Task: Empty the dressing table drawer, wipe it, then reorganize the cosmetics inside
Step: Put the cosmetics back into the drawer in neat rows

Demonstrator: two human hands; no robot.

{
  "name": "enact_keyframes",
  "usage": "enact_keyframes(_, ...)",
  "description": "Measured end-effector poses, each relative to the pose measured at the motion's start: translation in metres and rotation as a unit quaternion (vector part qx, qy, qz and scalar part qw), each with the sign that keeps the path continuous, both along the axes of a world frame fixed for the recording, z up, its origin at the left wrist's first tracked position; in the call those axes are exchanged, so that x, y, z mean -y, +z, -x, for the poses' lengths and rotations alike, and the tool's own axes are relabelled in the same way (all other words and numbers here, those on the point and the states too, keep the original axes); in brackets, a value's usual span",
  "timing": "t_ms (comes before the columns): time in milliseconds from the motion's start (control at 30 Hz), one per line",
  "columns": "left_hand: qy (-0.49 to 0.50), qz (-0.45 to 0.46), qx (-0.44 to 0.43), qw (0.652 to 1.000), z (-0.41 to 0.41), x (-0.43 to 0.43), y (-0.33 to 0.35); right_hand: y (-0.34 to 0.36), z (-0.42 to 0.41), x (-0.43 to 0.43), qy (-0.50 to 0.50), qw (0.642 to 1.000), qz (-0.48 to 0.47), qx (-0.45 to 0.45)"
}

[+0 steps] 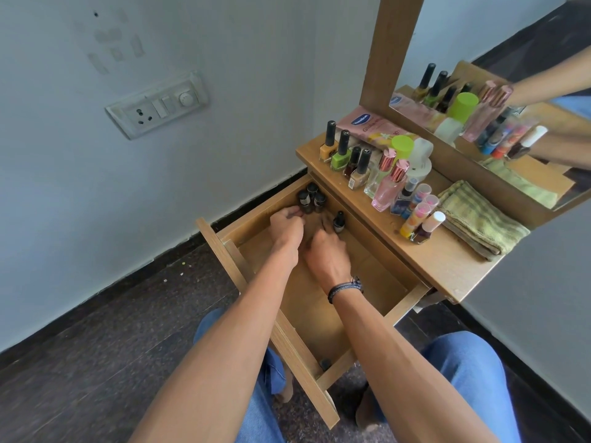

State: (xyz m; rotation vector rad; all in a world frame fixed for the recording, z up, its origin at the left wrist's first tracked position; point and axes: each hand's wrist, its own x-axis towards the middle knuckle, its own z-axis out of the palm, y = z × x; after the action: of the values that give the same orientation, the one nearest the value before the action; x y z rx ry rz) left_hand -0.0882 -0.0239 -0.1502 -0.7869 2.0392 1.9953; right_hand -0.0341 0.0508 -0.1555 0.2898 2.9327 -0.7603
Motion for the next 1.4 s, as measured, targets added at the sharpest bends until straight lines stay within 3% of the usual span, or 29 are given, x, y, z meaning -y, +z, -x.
enact_keyframes(167,-0.003,0.032,-0.008,0.999,-0.002,0.001,0.005,0.014,-0.014,-0.005,0.01,0.999,0.02,-0.04)
enact_keyframes(300,-0.033,0.121,-0.018,0.992,-0.008,0.006,0.012,0.023,-0.041,-0.02,0.015,0.997,0.014,-0.071)
enact_keyframes(533,-0.164,0.286,-0.081,0.941,-0.042,0.021,0.039,0.038,-0.09,-0.068,0.006,0.995,0.019,-0.101)
enact_keyframes(900,-0.15,0.228,-0.234,0.933,-0.034,-0.032,0.083,0.021,-0.111,-0.072,-0.021,0.988,-0.015,-0.153)
enact_keyframes(1400,-0.156,0.311,-0.229,0.909,-0.008,-0.062,0.078,0.013,-0.11,-0.073,-0.024,0.985,-0.007,-0.171)
